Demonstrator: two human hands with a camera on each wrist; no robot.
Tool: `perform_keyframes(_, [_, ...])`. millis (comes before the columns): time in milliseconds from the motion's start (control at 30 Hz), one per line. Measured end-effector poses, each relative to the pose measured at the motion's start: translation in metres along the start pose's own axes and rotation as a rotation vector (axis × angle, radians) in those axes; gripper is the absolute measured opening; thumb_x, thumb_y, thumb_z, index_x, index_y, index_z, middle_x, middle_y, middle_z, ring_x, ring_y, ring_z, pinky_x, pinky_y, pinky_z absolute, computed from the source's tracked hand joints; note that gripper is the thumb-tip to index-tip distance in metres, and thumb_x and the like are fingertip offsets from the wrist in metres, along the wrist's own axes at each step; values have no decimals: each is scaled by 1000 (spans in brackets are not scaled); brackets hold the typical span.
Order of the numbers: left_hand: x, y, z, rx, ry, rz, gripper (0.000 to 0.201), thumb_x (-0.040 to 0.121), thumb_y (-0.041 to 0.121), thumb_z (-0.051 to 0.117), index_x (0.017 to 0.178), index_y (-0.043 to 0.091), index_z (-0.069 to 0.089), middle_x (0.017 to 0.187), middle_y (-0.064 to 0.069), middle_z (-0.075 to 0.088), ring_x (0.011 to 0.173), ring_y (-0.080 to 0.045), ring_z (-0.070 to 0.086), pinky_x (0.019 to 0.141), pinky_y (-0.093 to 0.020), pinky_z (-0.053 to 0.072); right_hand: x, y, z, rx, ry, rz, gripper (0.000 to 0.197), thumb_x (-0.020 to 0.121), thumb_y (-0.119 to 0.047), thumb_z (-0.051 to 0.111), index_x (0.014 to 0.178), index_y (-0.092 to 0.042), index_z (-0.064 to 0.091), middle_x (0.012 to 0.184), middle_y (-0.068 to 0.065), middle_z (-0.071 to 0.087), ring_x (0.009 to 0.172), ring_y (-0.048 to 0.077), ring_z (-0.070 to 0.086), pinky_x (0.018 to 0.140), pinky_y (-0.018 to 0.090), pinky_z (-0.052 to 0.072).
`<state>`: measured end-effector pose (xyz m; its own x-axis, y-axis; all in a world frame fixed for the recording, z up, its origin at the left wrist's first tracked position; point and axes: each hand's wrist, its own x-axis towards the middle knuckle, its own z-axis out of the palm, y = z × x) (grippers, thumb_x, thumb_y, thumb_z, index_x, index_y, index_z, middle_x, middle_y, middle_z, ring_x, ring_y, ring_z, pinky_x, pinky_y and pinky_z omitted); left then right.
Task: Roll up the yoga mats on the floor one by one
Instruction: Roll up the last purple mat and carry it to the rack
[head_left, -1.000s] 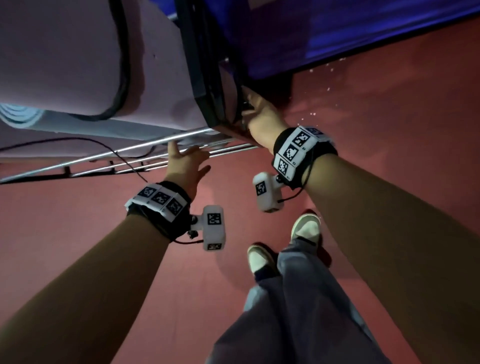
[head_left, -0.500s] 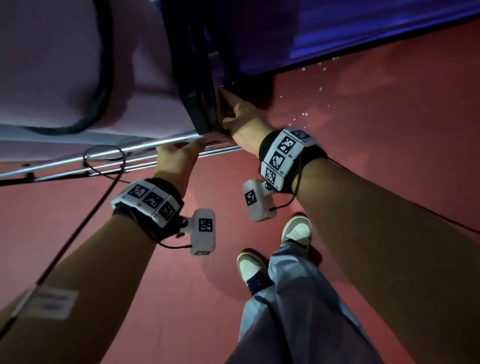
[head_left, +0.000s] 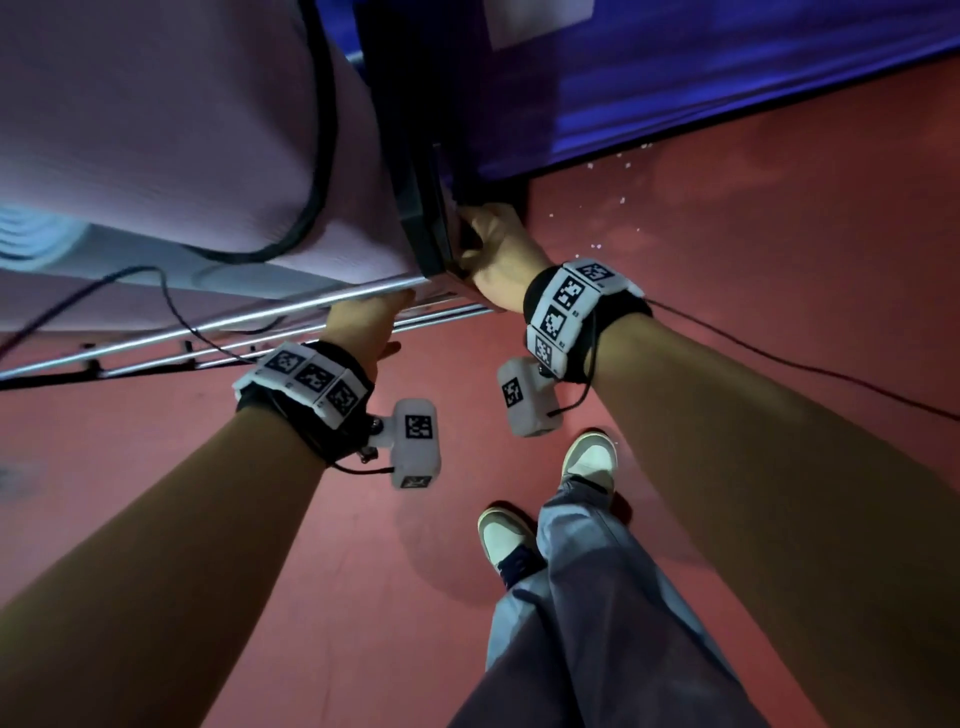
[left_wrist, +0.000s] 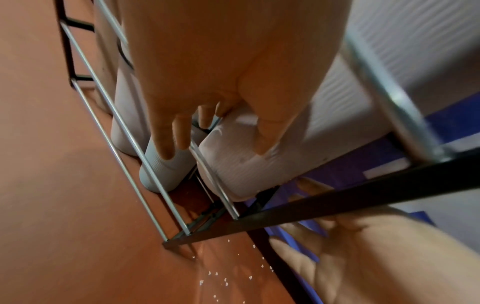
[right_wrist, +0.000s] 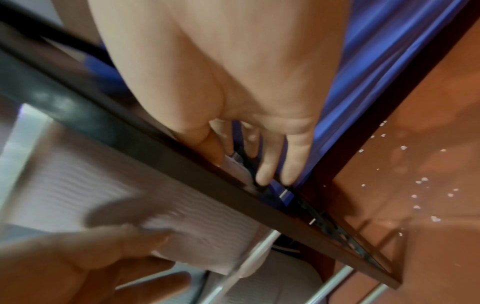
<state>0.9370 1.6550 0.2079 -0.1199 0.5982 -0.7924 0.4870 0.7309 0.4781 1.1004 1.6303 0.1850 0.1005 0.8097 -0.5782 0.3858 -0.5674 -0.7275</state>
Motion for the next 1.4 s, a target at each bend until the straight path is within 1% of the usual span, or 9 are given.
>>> perform_keyframes(133, [-35,9,-21,-19,0,12,36,91,26,68,125,13,63,127,-11,66,118,-27,60,69,-33,51,-34,-25,-21,104,140,26,52,82,-12,56,133,-22,59,124,13,63,110,27,61,98,36,49])
perform_keyframes(233, [-73,19,-40,-3,-54,-34,9,97,21,61,104,19,66,116,-8,66,103,-29,60,75,-35,50,-72,-64,-55,186,272,7,49,84,-1,55,132,-8,59,113,14,66,94,24,58,87,33,48])
perform_keyframes(333, [-113,38,-65,15,-99,-36,16,99,10,53,85,15,60,101,-9,64,78,-22,59,75,-34,46,-108,-107,-82,173,397,-43,50,83,2,55,132,-8,58,115,15,66,105,27,60,91,28,43])
perform_keyframes(567, [-207,113,-141,-323,133,345,16,89,12,50,79,6,60,74,-14,63,55,-20,61,54,-25,45,-178,-235,-105,311,463,-325,40,91,-28,52,127,-12,62,115,1,67,104,12,58,94,25,44])
perform_keyframes(700, [-246,157,-176,-604,122,587,26,98,40,46,102,17,58,86,-4,62,72,-13,60,61,-29,47,-203,-290,-114,466,446,-439,55,91,-49,41,129,-15,63,130,-2,64,123,12,55,110,36,39])
perform_keyframes(900, [-288,182,-193,-614,-30,710,59,99,67,31,131,29,63,131,8,66,123,-16,61,99,-50,51,-222,-319,-124,553,364,-475,68,88,-67,41,136,-22,60,137,-7,61,129,10,51,113,43,38])
perform_keyframes(1100, [-284,179,-188,-527,-103,729,59,95,66,43,140,30,55,135,8,64,124,-13,60,100,-51,50,-222,-324,-131,509,316,-396,51,80,-60,47,90,-13,62,94,2,67,88,19,61,82,40,50])
perform_keyframes(1300, [-256,167,-163,-469,-34,535,36,91,56,49,107,28,67,107,17,71,104,-5,65,92,-42,48,-187,-294,-118,459,251,-271,41,71,-55,47,87,-22,66,97,-3,67,111,29,61,100,48,49])
perform_keyframes(1400, [-241,157,-154,-430,-2,467,24,96,49,48,95,31,64,100,17,69,99,-3,62,95,-41,49,-170,-274,-111,446,240,-220,32,73,-48,45,80,-21,61,89,0,62,98,28,59,99,52,48])
